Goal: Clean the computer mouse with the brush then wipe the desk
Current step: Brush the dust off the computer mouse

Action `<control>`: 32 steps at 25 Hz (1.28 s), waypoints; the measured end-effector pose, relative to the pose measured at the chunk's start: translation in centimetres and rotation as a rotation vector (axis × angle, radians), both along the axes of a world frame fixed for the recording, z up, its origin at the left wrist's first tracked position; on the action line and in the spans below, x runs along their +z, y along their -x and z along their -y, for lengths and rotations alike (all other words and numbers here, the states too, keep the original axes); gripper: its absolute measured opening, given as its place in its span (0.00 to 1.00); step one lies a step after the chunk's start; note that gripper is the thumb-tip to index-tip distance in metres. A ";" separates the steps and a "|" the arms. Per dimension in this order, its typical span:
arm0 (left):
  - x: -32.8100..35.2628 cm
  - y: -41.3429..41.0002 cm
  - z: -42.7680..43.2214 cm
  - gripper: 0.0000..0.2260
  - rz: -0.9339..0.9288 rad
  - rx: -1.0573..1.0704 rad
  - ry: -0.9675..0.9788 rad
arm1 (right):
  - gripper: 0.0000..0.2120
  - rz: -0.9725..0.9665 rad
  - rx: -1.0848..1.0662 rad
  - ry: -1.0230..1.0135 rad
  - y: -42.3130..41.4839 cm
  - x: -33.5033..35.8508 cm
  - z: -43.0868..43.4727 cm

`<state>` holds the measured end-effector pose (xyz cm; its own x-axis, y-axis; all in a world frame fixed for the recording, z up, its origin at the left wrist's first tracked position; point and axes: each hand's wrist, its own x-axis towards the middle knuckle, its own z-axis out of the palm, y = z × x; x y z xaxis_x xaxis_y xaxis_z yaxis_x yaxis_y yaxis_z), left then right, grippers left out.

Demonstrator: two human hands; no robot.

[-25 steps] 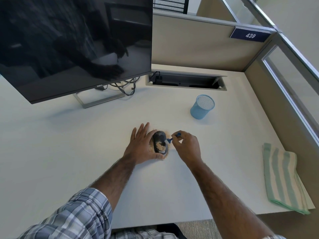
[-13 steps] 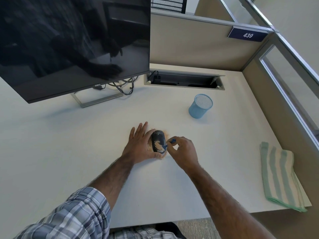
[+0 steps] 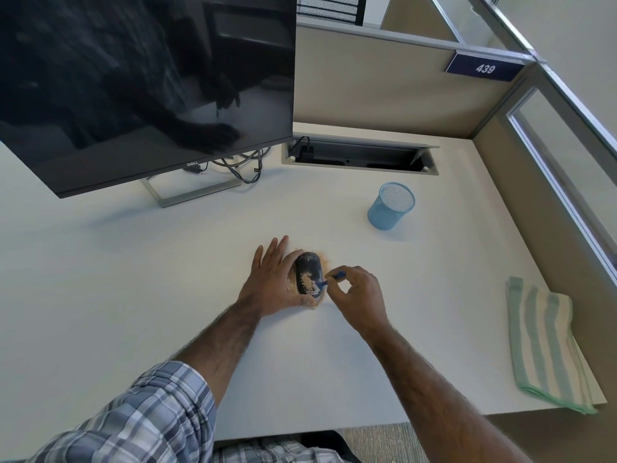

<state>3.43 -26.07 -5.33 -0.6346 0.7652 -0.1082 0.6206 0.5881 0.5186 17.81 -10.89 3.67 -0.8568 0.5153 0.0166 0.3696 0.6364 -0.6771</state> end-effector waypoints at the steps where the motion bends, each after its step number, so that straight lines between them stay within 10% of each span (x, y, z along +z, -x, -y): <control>1: 0.0 0.0 0.0 0.52 0.007 -0.002 0.002 | 0.04 0.030 0.031 0.016 0.0 0.1 0.2; 32: -0.1 0.0 0.0 0.52 -0.017 -0.002 0.016 | 0.05 0.005 -0.130 -0.120 0.4 0.0 1.4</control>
